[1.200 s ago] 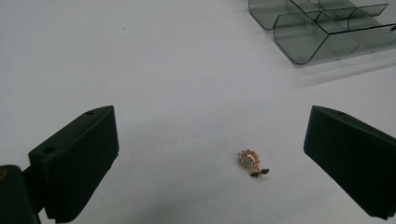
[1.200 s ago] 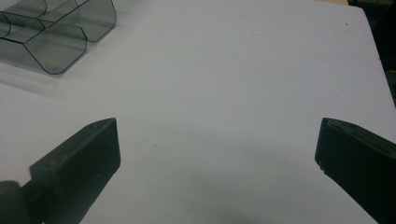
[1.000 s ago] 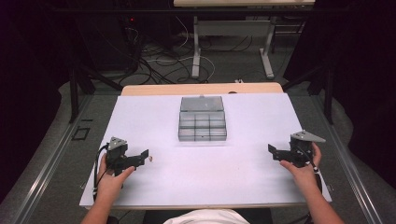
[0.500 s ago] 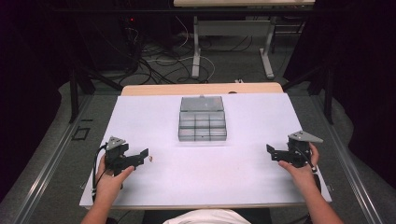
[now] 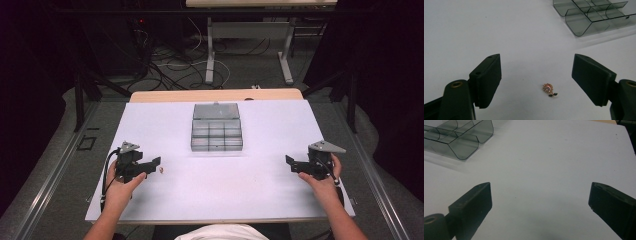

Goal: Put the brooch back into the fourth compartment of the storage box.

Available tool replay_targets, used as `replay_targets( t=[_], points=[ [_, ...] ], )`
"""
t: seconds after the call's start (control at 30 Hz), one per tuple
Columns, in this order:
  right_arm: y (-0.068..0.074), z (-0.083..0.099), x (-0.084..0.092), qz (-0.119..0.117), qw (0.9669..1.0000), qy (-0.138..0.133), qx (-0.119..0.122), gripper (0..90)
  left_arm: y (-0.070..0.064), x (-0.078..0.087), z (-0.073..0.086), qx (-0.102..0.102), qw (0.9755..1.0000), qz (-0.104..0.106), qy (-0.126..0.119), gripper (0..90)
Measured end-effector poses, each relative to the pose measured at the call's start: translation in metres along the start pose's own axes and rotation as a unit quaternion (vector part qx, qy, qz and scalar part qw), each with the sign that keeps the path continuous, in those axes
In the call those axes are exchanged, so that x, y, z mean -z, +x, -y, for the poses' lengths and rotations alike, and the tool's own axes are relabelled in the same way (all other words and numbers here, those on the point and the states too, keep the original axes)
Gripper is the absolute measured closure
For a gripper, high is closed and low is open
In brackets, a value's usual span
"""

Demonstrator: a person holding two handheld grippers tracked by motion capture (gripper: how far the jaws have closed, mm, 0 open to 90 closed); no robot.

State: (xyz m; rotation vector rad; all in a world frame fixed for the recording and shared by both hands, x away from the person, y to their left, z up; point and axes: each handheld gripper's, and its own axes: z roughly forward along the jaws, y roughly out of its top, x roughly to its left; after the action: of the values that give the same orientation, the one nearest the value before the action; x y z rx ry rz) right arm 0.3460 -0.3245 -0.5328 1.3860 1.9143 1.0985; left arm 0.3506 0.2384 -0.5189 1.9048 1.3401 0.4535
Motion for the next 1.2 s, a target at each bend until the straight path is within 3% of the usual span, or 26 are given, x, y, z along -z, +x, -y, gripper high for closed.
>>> replay_targets(
  t=[0.53,0.77,0.87,1.07,1.2],
  points=[
    [-0.003,0.002,-0.001,-0.004,1.0000,0.003,0.002,8.6,0.004,-0.010,-0.012,0.008,0.9997,0.005,0.021,27.8],
    [-0.004,0.002,-0.002,-0.004,1.0000,0.007,-0.003,8.9,0.003,-0.016,-0.012,0.036,0.9982,0.023,0.041,31.5],
    [-0.004,0.001,0.000,-0.004,0.9999,0.017,-0.001,9.0,0.005,-0.017,-0.013,0.063,0.9956,0.038,0.058,35.8],
    [-0.004,0.002,-0.002,-0.005,1.0000,0.006,-0.004,9.3,0.007,-0.018,-0.013,0.082,0.9928,0.051,0.071,43.9],
    [-0.004,0.002,-0.002,-0.006,0.9999,0.007,-0.004,9.5,0.007,-0.018,-0.014,0.092,0.9895,0.064,0.090,47.1]
  ],
)
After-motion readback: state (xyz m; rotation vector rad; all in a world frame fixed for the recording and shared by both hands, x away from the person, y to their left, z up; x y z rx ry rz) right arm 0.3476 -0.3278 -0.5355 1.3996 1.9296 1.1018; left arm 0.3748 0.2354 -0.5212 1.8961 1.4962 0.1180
